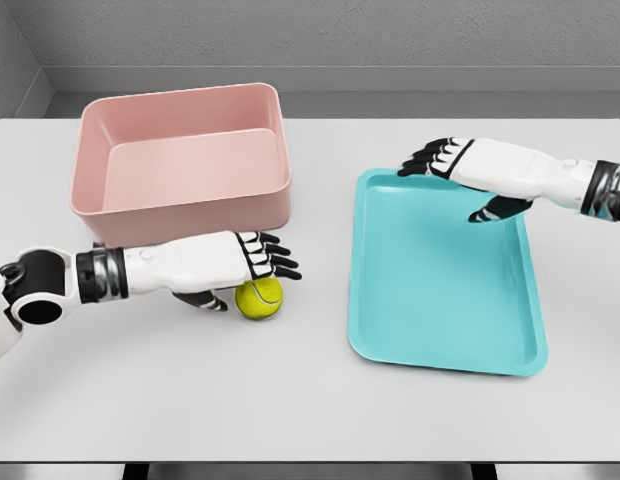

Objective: Put the tennis from the blue tray into the pink basket with both arms

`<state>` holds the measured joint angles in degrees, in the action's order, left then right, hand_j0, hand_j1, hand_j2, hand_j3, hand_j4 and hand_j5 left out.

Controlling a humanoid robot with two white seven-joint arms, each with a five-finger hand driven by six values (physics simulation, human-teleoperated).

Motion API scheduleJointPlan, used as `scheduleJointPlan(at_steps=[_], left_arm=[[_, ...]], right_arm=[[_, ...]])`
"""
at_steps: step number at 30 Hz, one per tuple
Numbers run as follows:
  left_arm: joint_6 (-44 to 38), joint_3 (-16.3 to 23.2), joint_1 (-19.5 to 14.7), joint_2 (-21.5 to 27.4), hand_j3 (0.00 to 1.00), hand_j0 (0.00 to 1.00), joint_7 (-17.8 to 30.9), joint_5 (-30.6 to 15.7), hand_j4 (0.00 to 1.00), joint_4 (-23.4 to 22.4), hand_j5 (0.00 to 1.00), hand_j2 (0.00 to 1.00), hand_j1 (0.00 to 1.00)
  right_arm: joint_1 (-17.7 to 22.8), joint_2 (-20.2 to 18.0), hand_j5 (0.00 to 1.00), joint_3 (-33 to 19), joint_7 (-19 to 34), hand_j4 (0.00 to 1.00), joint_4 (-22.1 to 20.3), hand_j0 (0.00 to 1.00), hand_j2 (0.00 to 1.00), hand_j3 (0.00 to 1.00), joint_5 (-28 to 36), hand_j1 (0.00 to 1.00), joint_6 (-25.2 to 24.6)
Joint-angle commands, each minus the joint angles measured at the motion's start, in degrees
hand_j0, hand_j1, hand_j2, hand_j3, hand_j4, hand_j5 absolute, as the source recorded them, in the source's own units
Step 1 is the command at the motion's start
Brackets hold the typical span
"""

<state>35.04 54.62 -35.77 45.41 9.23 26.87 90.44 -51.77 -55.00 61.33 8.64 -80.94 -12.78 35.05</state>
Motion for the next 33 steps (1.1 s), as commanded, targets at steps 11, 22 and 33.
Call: scheduleJointPlan(at_steps=[11,22,33], left_arm=[[-0.04,0.05,0.7,-0.23,1.0,1.0,-0.09,-0.24,1.0,-0.27,1.0,1.0,1.0],[-0.04,1.28,0.7,-0.41,1.0,1.0,-0.09,-0.15,1.0,-0.18,1.0,1.0,1.0],[-0.04,1.28,0.79,-0.41,1.0,1.0,0.79,-0.15,1.0,-0.09,1.0,1.0,1.0]], right_arm=[[2.46,-4.41,1.0,-5.25,-0.03,1.0,3.07,1.0,1.0,1.0,4.17,1.0,-0.05],[2.55,-4.59,1.0,-5.25,-0.12,1.0,2.98,1.0,1.0,1.0,4.08,1.0,-0.05],[2.55,-5.02,1.0,-5.25,-0.03,1.0,2.98,1.0,1.0,1.0,4.08,1.0,-0.05]])
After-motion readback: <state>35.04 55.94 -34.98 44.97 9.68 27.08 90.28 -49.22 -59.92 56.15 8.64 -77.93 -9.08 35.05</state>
